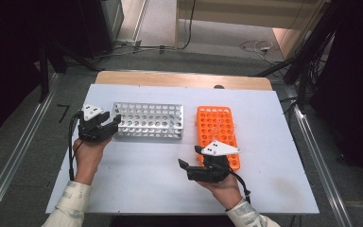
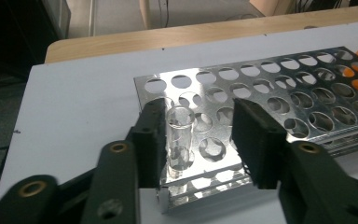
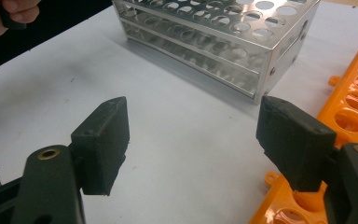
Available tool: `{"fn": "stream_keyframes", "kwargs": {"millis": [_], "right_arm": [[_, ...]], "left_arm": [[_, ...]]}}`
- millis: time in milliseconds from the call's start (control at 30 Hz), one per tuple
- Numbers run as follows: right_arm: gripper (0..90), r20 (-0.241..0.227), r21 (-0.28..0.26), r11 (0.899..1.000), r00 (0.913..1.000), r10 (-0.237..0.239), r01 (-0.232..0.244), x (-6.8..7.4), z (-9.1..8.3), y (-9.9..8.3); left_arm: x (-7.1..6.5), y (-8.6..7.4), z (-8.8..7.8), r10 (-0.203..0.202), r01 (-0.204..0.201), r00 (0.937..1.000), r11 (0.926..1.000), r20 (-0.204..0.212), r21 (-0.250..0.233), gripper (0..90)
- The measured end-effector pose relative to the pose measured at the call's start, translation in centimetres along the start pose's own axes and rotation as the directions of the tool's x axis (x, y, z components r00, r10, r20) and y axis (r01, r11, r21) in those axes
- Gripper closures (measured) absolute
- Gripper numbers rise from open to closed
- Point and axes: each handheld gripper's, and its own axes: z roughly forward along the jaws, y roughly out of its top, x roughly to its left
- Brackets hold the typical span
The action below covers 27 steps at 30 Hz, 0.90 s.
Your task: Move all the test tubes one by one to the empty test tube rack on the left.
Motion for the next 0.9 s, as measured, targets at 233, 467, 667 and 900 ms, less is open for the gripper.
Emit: {"fn": "stream_keyframes", "kwargs": {"millis": [233, 467, 667, 900], "right_arm": [[24.1, 0.011, -0.011, 1.000, 0.9999, 0.007, -0.007, -0.5, -1.1, -0.3], [24.1, 0.029, -0.024, 1.000, 0.9994, 0.019, -0.018, -1.1, -2.5, -0.7], [24.1, 0.048, -0.031, 0.999, 0.9984, 0.028, -0.027, -1.8, -3.8, -1.3], [24.1, 0.078, -0.034, 0.998, 0.9959, 0.046, -0.044, -2.6, -4.4, -1.9]], "left_arm": [[0.2, -0.3, -1.0, -0.053, 0.053, 0.9984, 0.9984, -0.020, -0.022, 20.0], [0.3, -0.3, -1.7, -0.067, 0.065, 0.9972, 0.9972, -0.035, -0.038, 14.3], [0.3, -0.3, -1.8, -0.066, 0.065, 0.9971, 0.9973, -0.038, -0.035, 14.3], [0.2, -0.2, -2.0, -0.084, 0.083, 0.9960, 0.9956, -0.028, -0.043, 13.6]]}}
